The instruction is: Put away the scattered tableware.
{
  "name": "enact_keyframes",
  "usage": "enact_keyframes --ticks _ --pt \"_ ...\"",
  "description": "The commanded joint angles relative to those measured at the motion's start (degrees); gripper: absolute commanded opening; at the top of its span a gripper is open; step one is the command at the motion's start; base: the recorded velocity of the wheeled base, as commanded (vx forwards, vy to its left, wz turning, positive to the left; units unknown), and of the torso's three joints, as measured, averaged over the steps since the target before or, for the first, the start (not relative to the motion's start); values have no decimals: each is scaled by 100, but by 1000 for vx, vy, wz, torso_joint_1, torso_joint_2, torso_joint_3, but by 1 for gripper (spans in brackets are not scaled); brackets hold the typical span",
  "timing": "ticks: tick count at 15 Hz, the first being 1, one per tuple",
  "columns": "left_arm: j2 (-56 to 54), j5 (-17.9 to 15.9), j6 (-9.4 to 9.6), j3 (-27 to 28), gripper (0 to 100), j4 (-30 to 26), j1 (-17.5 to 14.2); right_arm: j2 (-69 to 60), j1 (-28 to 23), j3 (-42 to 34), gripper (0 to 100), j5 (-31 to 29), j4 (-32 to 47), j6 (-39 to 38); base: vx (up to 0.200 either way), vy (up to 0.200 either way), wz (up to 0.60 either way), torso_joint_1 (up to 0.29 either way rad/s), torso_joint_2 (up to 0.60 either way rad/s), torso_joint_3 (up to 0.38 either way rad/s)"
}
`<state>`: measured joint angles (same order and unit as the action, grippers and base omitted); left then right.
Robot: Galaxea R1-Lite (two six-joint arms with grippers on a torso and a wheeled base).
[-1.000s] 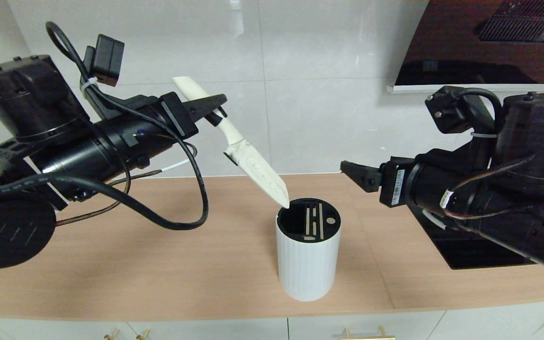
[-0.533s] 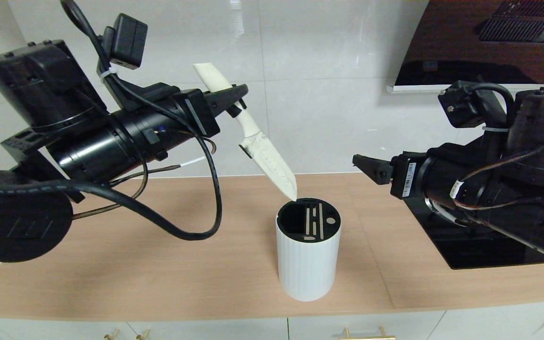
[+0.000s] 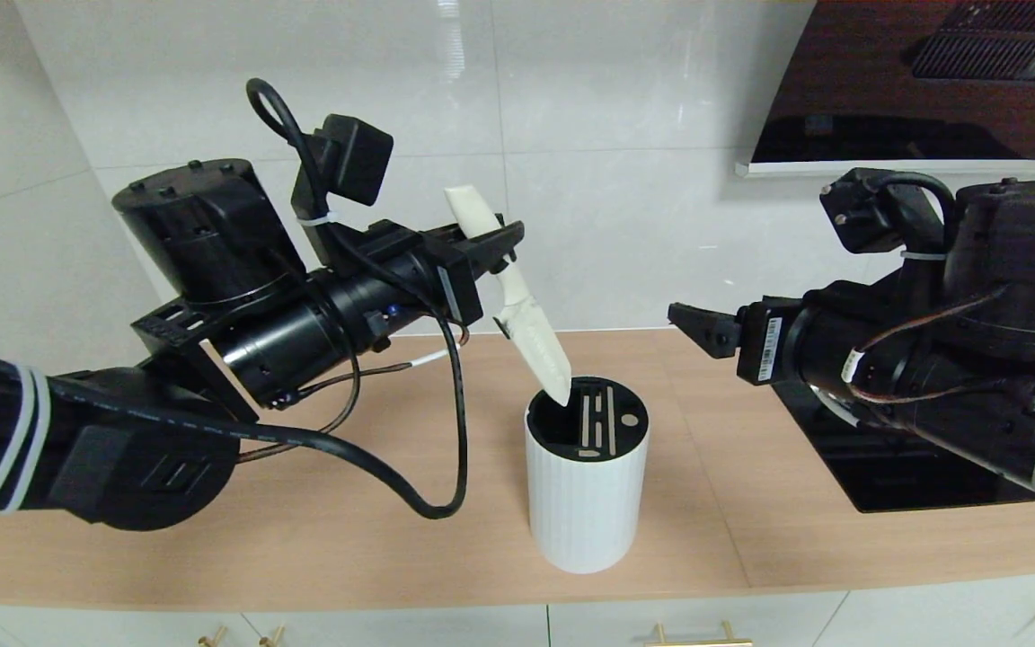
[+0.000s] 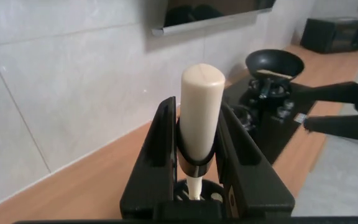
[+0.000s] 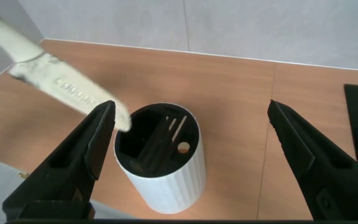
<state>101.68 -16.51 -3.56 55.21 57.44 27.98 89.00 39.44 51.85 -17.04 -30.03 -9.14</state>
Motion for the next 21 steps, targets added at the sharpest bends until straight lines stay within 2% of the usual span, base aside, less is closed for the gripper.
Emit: enact_keyframes --ticks 1,3,8,13,16,21 --pt "273 174 101 -37 0 136 103 82 3 1 100 -1 -12 0 0 0 0 0 0 0" --pt "396 218 250 -37 0 144 129 100 3 1 100 -1 -12 0 0 0 0 0 0 0" --pt "625 218 259 -46 0 144 155 179 3 1 100 -1 -12 -9 0 0 0 0 0 0" --pt "845 218 268 -160 0 144 358 214 3 1 100 -1 -12 0 0 0 0 0 0 0" --pt "1108 271 338 -186 0 144 428 223 3 -8 100 -1 -12 0 0 0 0 0 0 0" --pt "1469 306 347 -160 0 144 516 284 3 -25 100 -1 -12 -9 0 0 0 0 0 0"
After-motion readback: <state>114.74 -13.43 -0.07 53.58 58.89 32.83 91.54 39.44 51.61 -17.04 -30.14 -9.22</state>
